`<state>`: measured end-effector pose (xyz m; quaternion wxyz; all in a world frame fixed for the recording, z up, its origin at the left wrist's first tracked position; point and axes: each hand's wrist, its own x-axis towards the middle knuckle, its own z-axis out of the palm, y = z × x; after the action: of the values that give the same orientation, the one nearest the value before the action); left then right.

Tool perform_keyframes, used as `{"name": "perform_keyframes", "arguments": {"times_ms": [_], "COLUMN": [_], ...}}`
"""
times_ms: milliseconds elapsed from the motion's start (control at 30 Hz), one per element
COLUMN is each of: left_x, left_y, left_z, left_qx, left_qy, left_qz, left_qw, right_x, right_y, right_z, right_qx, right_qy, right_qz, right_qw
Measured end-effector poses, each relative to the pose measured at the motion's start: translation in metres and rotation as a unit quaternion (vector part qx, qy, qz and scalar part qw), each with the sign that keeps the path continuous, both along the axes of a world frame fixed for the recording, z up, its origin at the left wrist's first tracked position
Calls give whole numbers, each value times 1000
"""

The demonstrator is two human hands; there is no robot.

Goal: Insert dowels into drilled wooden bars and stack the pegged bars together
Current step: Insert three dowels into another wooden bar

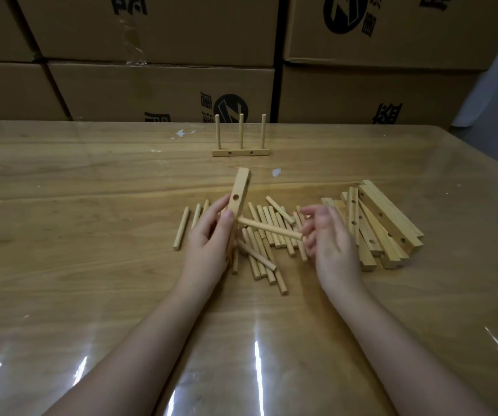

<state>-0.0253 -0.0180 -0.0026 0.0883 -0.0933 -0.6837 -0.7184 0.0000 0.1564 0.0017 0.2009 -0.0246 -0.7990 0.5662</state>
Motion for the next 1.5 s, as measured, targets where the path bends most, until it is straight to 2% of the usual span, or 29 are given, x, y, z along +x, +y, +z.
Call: {"name": "perform_keyframes", "arguments": {"times_ms": [67, 167, 233, 300, 433, 567, 700, 867, 1000, 1067, 1200, 1300, 1400, 1500], "left_x": [-2, -3, -3, -3, -3, -2, -3, -2, -5, -5, -3, -2, 0, 3], "left_y": [0, 1, 1, 0, 1, 1, 2, 4, 7, 6, 3, 2, 3, 4], "left_z": [0, 3, 4, 5, 5, 4, 4, 1, 0, -1, -2, -1, -2, -2], "left_qx": [55, 105, 121, 124, 119, 113, 106, 71, 50, 46, 31, 6, -21, -42], "left_qy": [-43, -76, -89, -98, -106, -114, -116, -106, -100, -97, -85, -71, -60, -38], "left_qz": [5, 0, -20, -40, -42, -41, -36, -35, -35, -40, -76, -87, -97, -106], "left_qw": [998, 992, 989, 987, 986, 986, 987, 991, 993, 993, 993, 994, 993, 993], "right_x": [-5, -9, -9, -9, -10, -12, -11, -14, -11, -12, -9, -7, -5, -5], "right_y": [5, 4, 3, 3, 3, 2, -1, 1, 3, 2, 5, 7, 5, 4], "right_z": [-3, -13, -18, -20, -18, -16, -13, -17, -17, -14, -11, -8, -6, -7], "right_qx": [154, 340, 412, 443, 420, 423, 389, 431, 414, 373, 198, 100, 104, 121], "right_qy": [36, -41, -97, -103, -49, -18, -30, -61, -54, -40, 7, 57, 102, 101], "right_qz": [-26, 38, 67, 63, -19, -76, -70, -73, -79, -80, -51, -34, -14, 0], "right_qw": [987, 939, 904, 888, 906, 903, 918, 897, 905, 924, 979, 993, 989, 988]}}
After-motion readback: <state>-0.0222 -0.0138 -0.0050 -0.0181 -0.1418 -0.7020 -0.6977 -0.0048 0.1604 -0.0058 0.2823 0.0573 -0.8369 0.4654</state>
